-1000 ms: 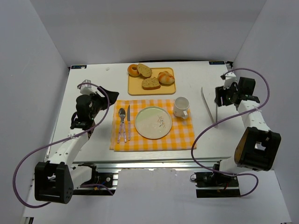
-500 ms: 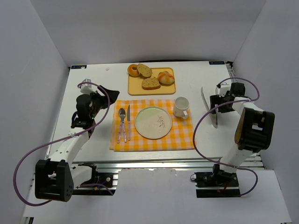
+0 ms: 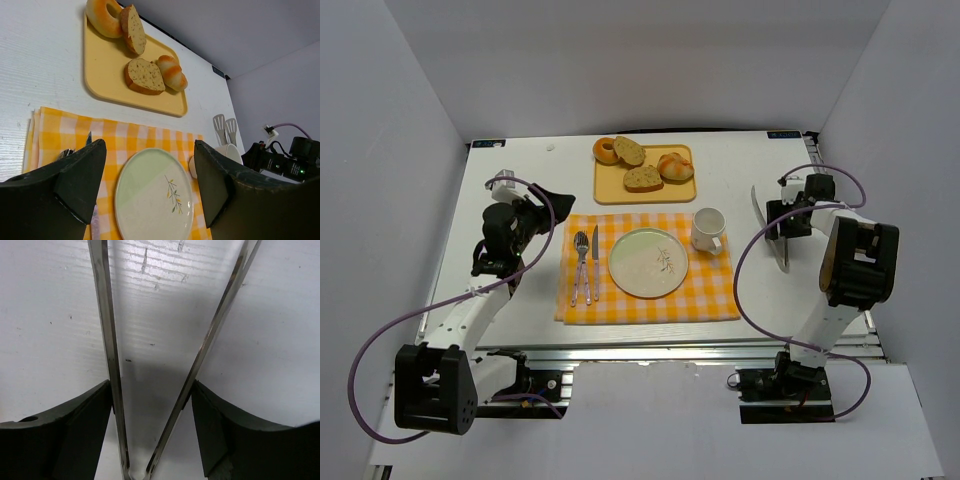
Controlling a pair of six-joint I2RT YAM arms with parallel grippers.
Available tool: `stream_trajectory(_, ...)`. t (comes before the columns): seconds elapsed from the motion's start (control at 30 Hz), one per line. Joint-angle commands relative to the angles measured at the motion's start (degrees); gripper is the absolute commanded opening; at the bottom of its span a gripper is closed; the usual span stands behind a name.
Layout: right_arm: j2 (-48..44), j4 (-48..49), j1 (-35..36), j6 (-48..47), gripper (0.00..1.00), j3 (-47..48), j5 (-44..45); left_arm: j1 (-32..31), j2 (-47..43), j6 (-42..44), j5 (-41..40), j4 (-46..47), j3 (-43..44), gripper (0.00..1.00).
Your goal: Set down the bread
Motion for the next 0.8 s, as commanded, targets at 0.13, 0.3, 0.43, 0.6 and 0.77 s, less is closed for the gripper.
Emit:
stream_trajectory(0.13,-0.3,3.6,3.2,-1.6,0.56,-6.1,7.8,-0.1,-1.1,0.6,-0.4,-1.2,0.8,0.80)
stream_trajectory(0.3,0.1,3.9,3.3,-3.3,0.55,-9.2,9.4,-0.1,-1.5,0.3,-0.4,-0.9,0.5,0.80)
stream_trajectory(0.43,0.8,3.7,3.3,-4.6,0.50,-9.3,10.2,-0.1,-1.7,0.5,-0.2,-1.2,0.8,0.80)
stream_trajectory(0.6,1.7,1.3,3.2,-6.9,0.15,-6.9,8.1,-0.2,-2.1,0.5,-0.3,-1.5,1.1,0.80)
stream_trajectory(0.77,-4.7,-3.2,2.9,-9.3,0.06,-0.9,-4.1,-0.1,-4.2,0.8,-0.7,-2.9,1.0,0.80)
